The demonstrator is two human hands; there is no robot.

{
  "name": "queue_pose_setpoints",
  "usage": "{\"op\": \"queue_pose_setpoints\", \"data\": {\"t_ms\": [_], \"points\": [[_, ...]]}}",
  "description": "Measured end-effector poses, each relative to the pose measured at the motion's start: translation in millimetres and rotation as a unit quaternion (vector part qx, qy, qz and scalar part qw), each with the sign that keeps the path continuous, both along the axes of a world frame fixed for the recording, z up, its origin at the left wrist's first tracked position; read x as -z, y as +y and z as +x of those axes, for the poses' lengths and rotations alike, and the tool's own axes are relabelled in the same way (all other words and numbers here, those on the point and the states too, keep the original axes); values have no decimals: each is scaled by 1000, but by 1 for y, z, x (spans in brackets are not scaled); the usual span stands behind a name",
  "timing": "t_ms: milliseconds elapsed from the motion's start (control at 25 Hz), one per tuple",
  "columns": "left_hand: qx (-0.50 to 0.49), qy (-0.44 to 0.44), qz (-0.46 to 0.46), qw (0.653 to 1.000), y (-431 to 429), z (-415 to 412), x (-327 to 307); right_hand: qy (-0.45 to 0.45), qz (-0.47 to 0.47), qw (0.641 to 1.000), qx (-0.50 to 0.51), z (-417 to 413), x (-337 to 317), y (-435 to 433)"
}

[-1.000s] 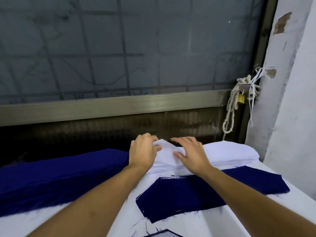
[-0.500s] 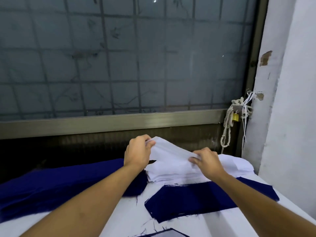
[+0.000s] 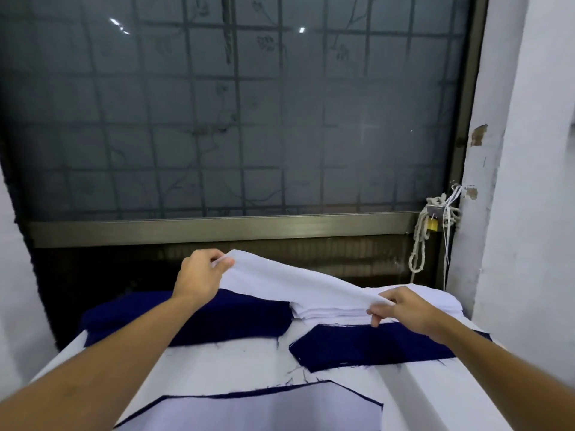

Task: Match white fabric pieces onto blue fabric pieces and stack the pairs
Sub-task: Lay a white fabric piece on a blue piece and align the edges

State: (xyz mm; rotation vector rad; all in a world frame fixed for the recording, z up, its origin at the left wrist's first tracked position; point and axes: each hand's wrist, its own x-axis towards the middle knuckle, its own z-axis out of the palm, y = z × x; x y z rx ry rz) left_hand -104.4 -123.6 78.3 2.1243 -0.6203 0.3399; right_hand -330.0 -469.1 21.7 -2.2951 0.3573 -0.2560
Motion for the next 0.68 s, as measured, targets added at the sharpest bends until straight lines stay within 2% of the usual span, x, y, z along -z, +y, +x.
{"op": "queue_pose_setpoints", "data": {"t_ms": [320,480,680], "points": [[19,92,15,995,117,-36,44,56,251,965,-51,-29,32,79],[14,133,6,991,148,-51,81,32,287,957,-30,-38,52,115],[-64,134,37,988,165,-55,118,-71,264,959,72,-51,70,135]]}}
